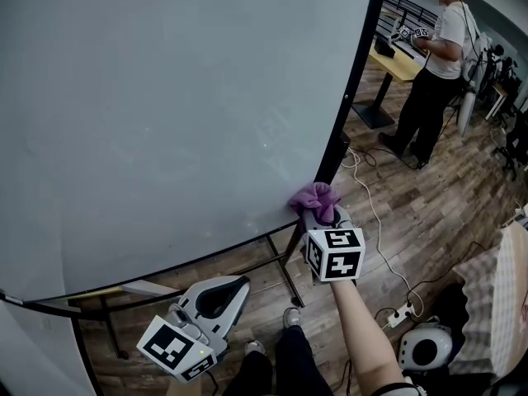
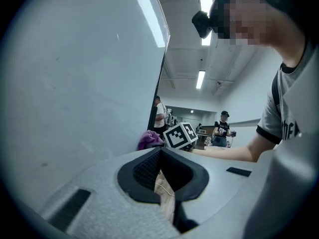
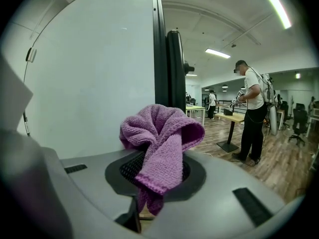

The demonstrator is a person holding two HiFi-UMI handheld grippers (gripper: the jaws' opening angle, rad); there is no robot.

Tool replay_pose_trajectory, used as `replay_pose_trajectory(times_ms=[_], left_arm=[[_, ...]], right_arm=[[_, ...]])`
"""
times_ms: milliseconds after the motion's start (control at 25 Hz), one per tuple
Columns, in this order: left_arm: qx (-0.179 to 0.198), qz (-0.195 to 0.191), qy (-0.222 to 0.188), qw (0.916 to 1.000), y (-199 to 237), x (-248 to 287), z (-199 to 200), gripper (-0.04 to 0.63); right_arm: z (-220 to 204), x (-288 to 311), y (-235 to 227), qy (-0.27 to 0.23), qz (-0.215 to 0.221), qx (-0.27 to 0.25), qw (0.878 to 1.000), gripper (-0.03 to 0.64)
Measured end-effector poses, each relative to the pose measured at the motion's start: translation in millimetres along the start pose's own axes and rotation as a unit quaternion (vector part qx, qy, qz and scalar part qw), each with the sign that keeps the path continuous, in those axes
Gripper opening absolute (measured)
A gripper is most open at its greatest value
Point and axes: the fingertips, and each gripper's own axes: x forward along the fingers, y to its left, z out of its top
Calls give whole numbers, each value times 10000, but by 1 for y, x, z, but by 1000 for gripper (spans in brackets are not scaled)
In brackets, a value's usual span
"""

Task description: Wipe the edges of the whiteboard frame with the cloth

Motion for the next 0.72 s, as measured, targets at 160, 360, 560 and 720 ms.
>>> replay_pose_trajectory(times_ms=[160, 360, 560, 720], left_arm=[[-22, 17, 35, 10000, 0, 0, -4, 17], [-67, 28, 75, 9999, -2, 1, -11, 17], [-117, 48, 140, 9998, -1, 0, -17, 17], [-142, 52, 155, 9998, -1, 1, -21, 17]], right_arm=[[-17, 6, 0, 169, 18, 33, 9999, 64], [-38, 13, -1, 373, 11, 24, 9993, 64], [-46, 16, -1, 395, -24, -4, 9992, 64], [-50, 18, 0, 399, -14, -2, 9992, 64]])
